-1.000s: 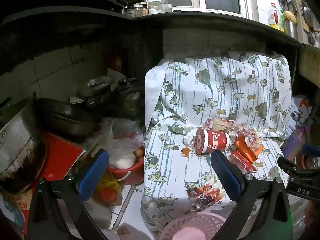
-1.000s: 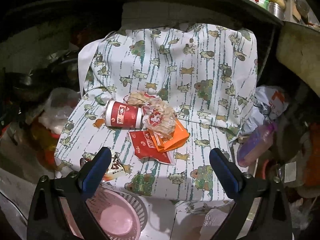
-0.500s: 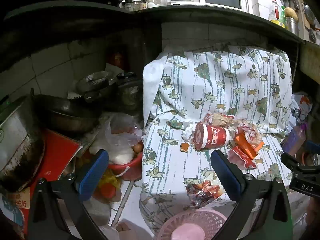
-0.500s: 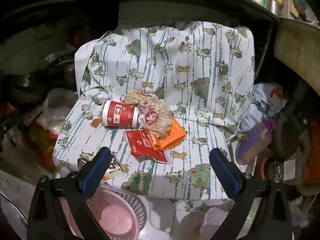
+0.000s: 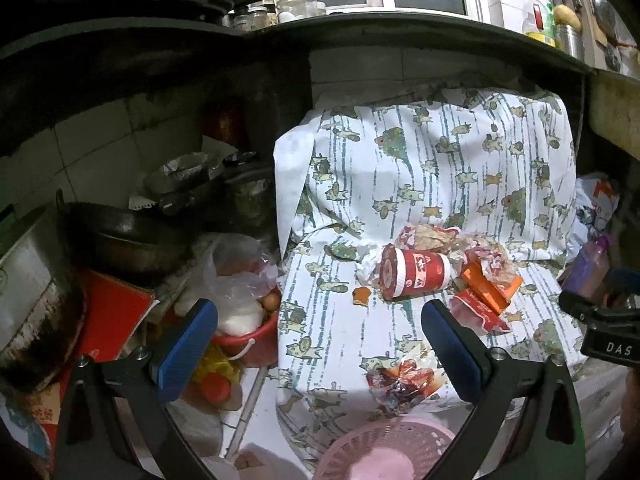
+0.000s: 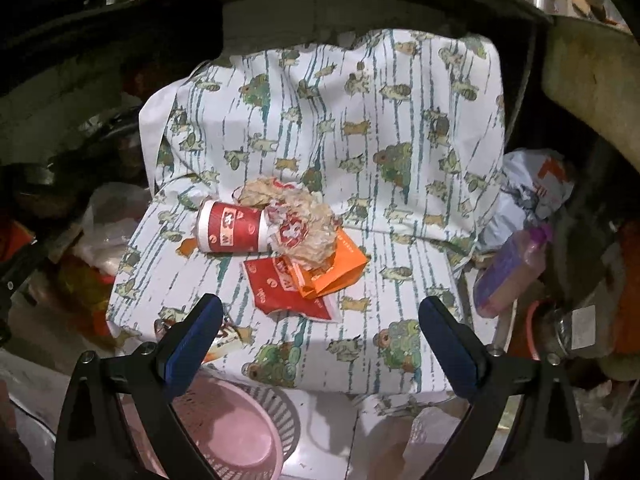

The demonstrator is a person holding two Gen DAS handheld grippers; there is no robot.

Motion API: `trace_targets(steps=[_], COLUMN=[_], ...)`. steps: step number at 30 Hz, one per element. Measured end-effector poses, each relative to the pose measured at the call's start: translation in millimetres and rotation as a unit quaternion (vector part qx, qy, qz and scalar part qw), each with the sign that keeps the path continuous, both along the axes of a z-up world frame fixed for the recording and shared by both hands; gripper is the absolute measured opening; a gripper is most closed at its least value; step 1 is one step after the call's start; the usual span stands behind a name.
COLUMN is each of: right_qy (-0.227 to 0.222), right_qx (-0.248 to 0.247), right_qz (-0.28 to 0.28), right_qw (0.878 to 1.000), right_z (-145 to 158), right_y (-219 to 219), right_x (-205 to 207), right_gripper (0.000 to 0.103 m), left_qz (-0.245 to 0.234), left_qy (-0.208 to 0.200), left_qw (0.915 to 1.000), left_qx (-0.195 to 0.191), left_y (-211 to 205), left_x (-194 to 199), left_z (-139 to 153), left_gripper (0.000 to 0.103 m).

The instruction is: Collect trash

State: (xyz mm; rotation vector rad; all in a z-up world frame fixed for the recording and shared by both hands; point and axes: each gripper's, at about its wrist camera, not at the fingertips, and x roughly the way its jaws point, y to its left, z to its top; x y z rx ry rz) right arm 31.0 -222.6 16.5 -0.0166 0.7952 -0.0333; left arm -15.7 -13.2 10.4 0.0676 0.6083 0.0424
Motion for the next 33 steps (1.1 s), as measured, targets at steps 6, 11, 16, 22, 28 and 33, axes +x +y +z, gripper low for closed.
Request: trace_targets(steps=[6, 11, 16, 22, 28, 33], right_qy=[0.007, 0.008, 0.018, 0.016, 0.016, 0.008], right_qx=[0.019, 0.028, 0.047, 0.042, 0.042, 0.021], right_qz=[0.002, 0.008, 0.016, 0.020, 0.017, 0.019], right_qw=[1.000, 1.000, 0.999, 0.999, 0.999, 1.000], right_z=[-0.8, -1.0, -3.3, -2.9, -3.3, 25.2], right_y=[-4.5, -6.7, -7.0, -7.5, -10.9, -15.5], right_x=[0.0, 0.1, 0.0, -0.4, 1.6, 9.0], right_gripper=[0.094, 0.078, 0.064, 0.064, 0.066, 0.078], left_qz=[0.028, 0.036, 0.017, 0.016, 0.021, 0.037], left_qy=[0.007, 0.011, 0.034, 0.055, 0.086, 0.131], left_qw=[0.9992, 0.9989, 0.9976, 0.9964, 0.9913, 0.9895], left_qx=[-0.029, -0.027, -0.059, -0.063, -0.097, -0.049], left_y=[15.1, 21.0, 23.0, 22.7, 30.2, 23.6], left_x=[4.9, 4.3, 4.5, 8.5, 20.0, 41.6], left_z=[-0.9, -0.4, -1.6, -9.1, -18.1, -30.5], left_gripper=[0.103, 0.103, 0.103, 0.103, 0.103, 0.103])
